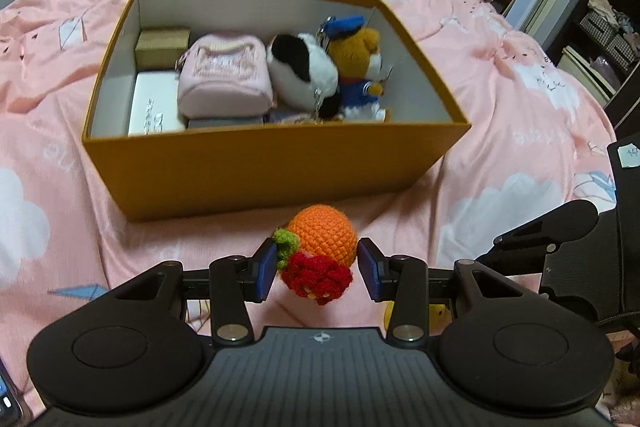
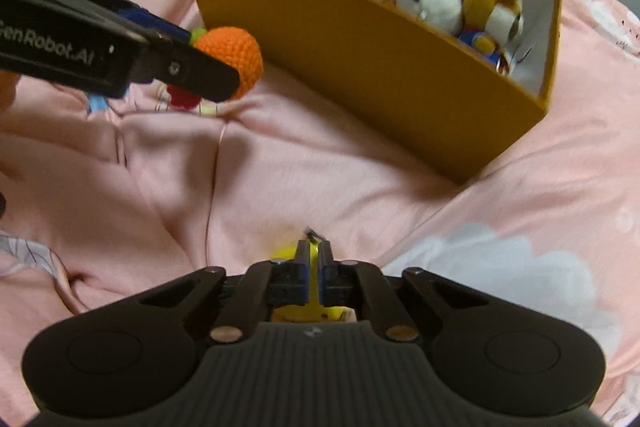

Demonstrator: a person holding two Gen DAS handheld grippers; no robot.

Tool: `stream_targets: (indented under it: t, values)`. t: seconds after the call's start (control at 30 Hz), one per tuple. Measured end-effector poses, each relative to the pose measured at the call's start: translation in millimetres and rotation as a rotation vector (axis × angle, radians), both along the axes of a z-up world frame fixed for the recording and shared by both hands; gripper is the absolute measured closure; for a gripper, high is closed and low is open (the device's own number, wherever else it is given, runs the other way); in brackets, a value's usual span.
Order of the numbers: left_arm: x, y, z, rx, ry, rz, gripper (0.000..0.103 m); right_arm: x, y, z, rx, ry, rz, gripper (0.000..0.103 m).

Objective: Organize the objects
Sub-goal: 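Grasp the yellow tape measure with the right tool while the left tool holds the fruit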

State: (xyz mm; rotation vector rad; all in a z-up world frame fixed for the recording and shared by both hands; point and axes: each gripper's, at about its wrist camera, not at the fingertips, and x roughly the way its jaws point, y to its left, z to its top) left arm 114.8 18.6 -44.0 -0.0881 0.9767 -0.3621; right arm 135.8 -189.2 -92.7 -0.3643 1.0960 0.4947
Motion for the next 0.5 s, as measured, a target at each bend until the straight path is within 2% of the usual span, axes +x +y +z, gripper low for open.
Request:
stream_targets:
  t: [0.07,0.1,0.13,0.2,0.5]
  values:
    - [0,-1,1,0.007,-0.004,-0.007,0.054,-4,4,-1,-0.012,0.003,0.019,0.092]
    - [0,-2,0,0.009,-0.001,-0.01,0.054,-6,7,-5,-0.022,0.009,0.034,0.081]
    - [0,-2,-1,0.009,0.004,-0.012,0.054,-9,14,-6,-0.027,0.021,0.05,0.063]
    - [-1,-2,-4,0.011,0.019,-0.015,0.054,-10,19,-14,-0.046,0.034,0.077,0.054]
    - [-2,-1,-11,0.009,0.043,-0.02,0.054,-1,23,-37,-0.098,0.067,0.084,0.049]
